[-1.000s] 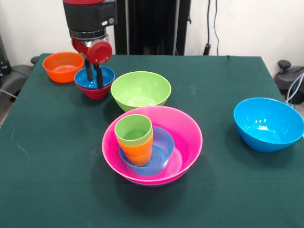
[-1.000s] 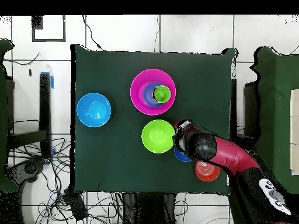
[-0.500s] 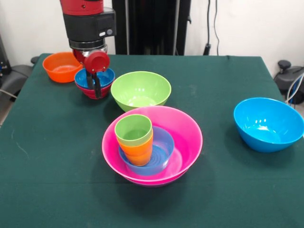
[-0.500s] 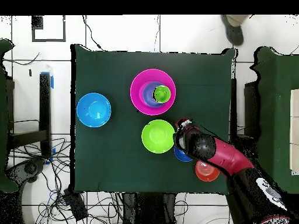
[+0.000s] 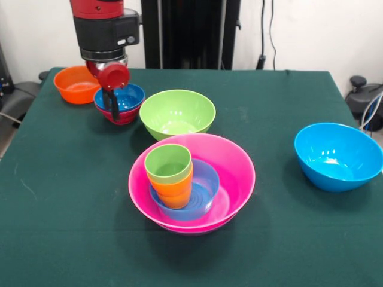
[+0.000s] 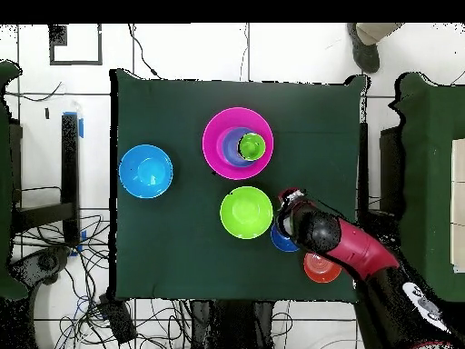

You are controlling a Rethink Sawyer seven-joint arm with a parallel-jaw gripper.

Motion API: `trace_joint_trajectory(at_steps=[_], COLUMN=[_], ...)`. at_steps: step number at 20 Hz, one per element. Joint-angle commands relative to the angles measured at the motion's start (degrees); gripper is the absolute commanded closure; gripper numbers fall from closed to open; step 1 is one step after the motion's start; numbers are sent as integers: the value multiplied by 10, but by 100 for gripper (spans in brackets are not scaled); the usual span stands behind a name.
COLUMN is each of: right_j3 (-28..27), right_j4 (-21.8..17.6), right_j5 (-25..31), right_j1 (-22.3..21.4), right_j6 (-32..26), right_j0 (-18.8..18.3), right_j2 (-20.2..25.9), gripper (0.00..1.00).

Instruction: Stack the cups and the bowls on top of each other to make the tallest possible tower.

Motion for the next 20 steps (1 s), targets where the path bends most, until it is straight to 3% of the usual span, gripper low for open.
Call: trace_joint_trajectory(at_steps=[1, 9, 20], right_j3=[53, 68, 113], right_j4=[28, 37, 56], right_j5=[15, 33, -5], right_j1=[-31, -47, -47], right_j6=[79, 65, 84], right_j0=[15, 10, 5], right_j2=[-9, -16, -3], gripper=[0, 0, 0])
